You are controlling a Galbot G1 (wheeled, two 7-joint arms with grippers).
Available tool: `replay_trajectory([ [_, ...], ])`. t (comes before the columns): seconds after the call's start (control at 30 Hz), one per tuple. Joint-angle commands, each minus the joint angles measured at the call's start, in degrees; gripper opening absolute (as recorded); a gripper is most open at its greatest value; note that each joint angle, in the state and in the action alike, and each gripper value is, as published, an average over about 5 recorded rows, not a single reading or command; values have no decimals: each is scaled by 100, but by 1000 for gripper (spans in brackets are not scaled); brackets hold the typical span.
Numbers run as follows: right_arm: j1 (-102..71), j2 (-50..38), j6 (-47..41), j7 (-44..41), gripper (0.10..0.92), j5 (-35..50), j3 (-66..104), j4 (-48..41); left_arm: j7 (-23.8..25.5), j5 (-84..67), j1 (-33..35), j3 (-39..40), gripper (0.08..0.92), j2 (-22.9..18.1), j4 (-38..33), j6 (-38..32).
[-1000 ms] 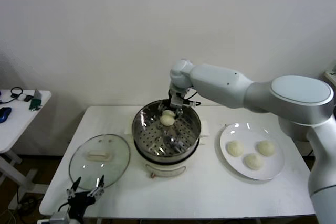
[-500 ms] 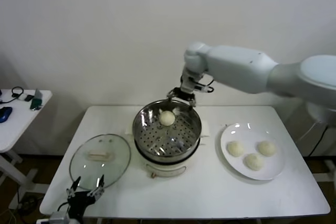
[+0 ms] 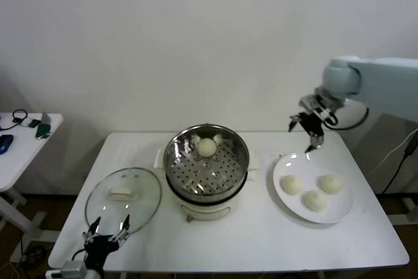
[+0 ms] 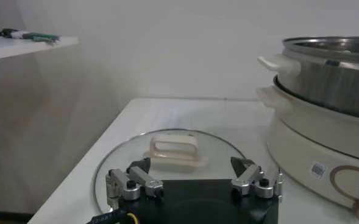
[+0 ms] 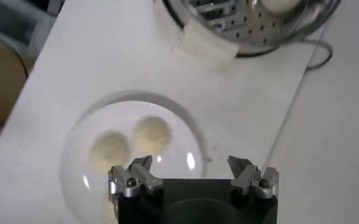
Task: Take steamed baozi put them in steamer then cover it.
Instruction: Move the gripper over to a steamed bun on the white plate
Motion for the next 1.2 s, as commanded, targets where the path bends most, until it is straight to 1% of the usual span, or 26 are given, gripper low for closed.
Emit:
replay_trajectory([
  [0.03, -1719, -1098, -1304, 665, 823, -99, 933, 429, 7, 4, -21, -3, 823, -55, -3, -4],
  [0.27, -2794, -638, -1363, 761, 823, -667, 1932, -347, 32, 12, 37, -17, 823, -88, 1, -62],
  [0.53, -3469, -151, -1422, 968, 823, -780, 2560, -876, 18, -3, 100, -69, 823, -58, 83, -137],
  [0.9, -3759, 327, -1348, 1000, 823, -879, 2798, -1382, 15, -7, 72, -72, 823, -49, 105, -121],
  [1.2, -3719, 386, -1311, 917, 815, -882, 2786, -1463, 12, -12, 57, -60, 823, -48, 118, -121],
])
